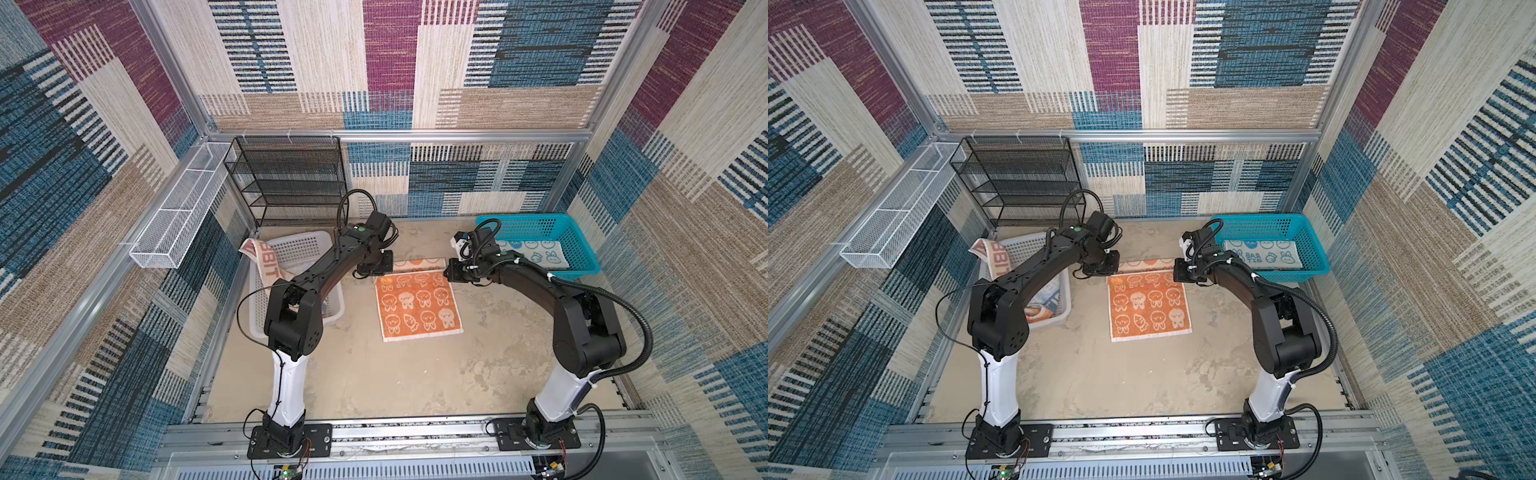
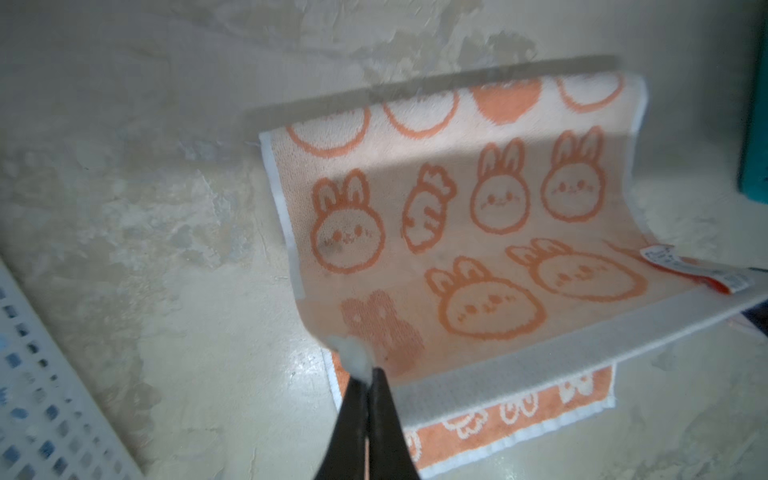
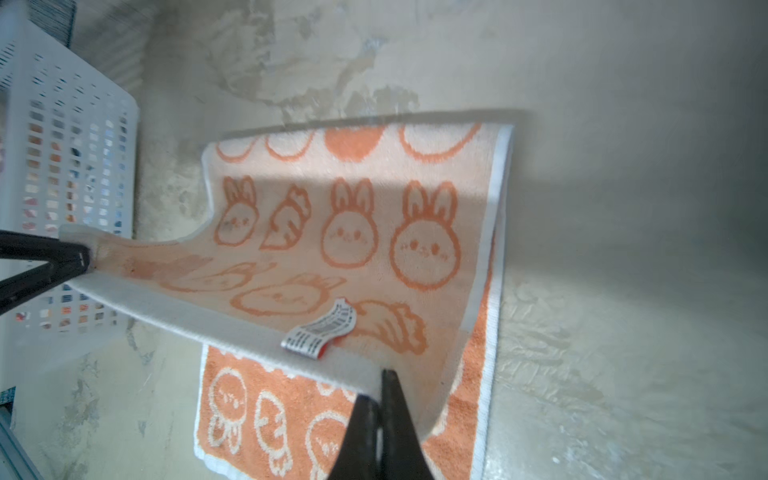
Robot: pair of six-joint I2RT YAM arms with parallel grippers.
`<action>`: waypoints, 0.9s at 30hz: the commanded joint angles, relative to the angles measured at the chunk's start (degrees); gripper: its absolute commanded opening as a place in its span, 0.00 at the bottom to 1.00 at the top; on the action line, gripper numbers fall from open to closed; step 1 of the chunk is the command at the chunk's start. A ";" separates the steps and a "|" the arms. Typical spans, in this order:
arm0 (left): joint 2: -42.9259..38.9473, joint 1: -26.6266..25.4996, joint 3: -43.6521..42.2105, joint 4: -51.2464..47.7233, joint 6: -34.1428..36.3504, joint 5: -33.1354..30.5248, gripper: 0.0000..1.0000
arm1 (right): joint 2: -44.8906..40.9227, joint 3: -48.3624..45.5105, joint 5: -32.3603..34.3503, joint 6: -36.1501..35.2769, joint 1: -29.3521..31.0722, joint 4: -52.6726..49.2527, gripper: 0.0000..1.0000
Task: Fold and stack the towels
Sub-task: 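Draw both grippers toward the robot, laying the folded edge flat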
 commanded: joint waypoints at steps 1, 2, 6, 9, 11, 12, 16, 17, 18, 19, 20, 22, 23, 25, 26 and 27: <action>-3.19 -0.43 -1.43 -8.85 2.60 -8.21 0.00 | -3.88 -0.90 6.94 0.35 -0.68 -4.23 0.00; -4.19 -0.57 -3.26 -8.80 2.11 -7.67 0.00 | -5.43 -2.30 6.55 0.56 -0.64 -4.22 0.00; -7.21 -2.02 -11.74 -6.40 0.41 -6.19 0.00 | -9.67 -10.12 5.50 1.55 -0.69 -2.07 0.00; -8.33 -3.49 -18.58 -2.79 -1.13 -4.46 0.00 | -10.56 -15.97 6.14 2.09 -0.62 0.38 0.00; -8.04 -4.40 -21.56 -0.99 -2.04 -3.35 0.00 | -9.82 -19.41 5.56 2.62 -0.62 2.75 0.00; -7.81 -4.82 -22.36 -0.53 -2.26 -3.28 0.00 | -9.24 -20.58 5.21 2.81 -0.63 3.68 0.00; -6.50 -5.80 -25.08 1.37 -3.18 -2.73 0.00 | -6.70 -24.89 4.42 3.16 -0.67 7.36 0.00; -6.08 -5.89 -25.67 1.92 -3.38 -2.39 0.00 | -6.18 -25.46 4.15 3.22 -0.68 7.98 0.00; -5.70 -5.86 -26.02 2.33 -3.39 -2.27 0.00 | -5.66 -25.83 3.86 3.37 -0.62 8.43 0.00; -4.89 -5.89 -26.09 2.47 -3.39 -2.33 0.00 | -5.32 -26.18 3.28 3.56 -0.61 9.00 0.00; -4.04 -5.85 -25.86 2.41 -3.30 -2.69 0.00 | -4.85 -26.36 2.68 3.74 -0.64 9.61 0.00; -2.52 -5.73 -24.77 1.93 -2.87 -3.62 0.00 | -3.75 -25.66 2.02 4.01 -0.63 10.27 0.00; -1.73 -5.51 -23.80 1.42 -2.60 -4.23 0.00 | -3.11 -24.93 1.77 3.93 -0.64 10.36 0.00; -0.45 -4.90 -21.36 0.21 -2.08 -5.14 0.00 | -1.85 -22.66 1.42 3.75 -0.61 9.91 0.00; -0.05 -4.48 -20.08 -0.26 -1.85 -5.52 0.00 | -1.26 -21.04 1.37 3.56 -0.61 9.19 0.00; 0.19 -4.06 -18.84 -0.92 -1.53 -5.88 0.00 | -1.04 -19.56 1.53 3.36 -0.67 8.52 0.00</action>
